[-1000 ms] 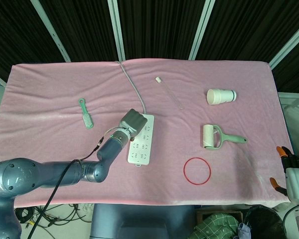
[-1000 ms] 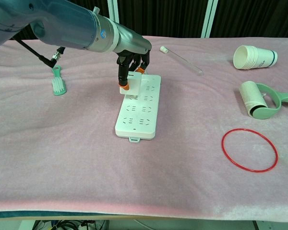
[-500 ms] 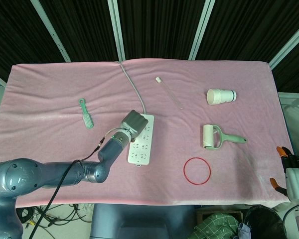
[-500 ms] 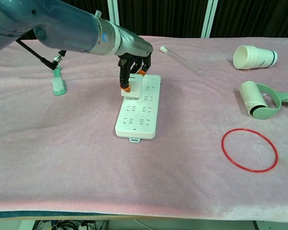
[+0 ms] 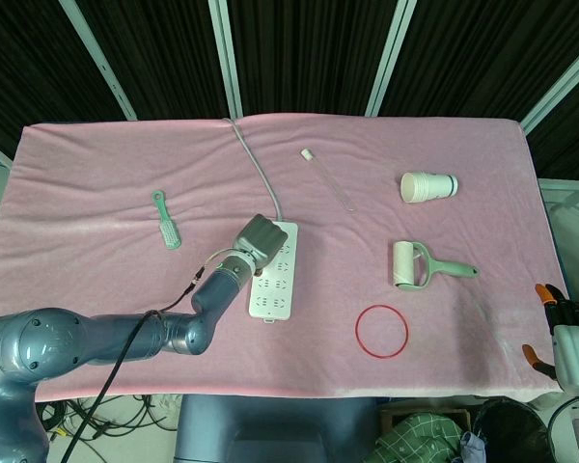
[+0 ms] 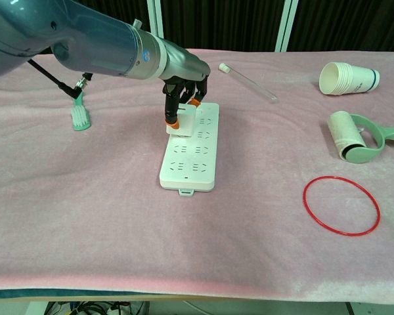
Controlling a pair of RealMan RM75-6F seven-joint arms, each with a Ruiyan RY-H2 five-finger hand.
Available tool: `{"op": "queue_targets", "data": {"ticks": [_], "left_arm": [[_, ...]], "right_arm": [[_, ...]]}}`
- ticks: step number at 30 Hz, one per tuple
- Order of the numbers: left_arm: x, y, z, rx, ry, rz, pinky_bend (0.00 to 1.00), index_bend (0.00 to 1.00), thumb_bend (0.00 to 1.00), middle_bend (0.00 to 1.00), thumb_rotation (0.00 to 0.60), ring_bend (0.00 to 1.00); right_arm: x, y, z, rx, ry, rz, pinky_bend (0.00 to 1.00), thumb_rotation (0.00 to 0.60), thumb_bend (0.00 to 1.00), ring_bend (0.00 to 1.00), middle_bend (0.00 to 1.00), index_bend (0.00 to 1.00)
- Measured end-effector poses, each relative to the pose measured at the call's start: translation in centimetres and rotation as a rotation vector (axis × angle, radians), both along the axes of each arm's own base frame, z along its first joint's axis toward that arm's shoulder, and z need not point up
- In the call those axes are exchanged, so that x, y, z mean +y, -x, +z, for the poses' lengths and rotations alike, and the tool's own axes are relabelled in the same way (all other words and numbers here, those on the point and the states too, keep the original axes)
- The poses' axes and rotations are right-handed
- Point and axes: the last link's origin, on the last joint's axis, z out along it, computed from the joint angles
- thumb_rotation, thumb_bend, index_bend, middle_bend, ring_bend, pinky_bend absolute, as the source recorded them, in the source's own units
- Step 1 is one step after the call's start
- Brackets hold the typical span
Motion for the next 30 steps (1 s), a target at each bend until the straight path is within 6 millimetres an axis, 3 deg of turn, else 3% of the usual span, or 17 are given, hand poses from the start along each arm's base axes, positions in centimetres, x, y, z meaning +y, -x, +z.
{"op": "queue_targets", "data": {"ticks": [30], "left_arm": [[-0.8, 0.1, -2.3, 0.005, 0.036, -0.006, 0.51, 0.68, 0.49, 0.67, 0.6, 0.46]], "right_arm": [[0.1, 0.0, 0.0, -0.01, -0.014, 0.001, 0.17, 0.6, 0.16, 0.18, 0.08, 0.04]]}}
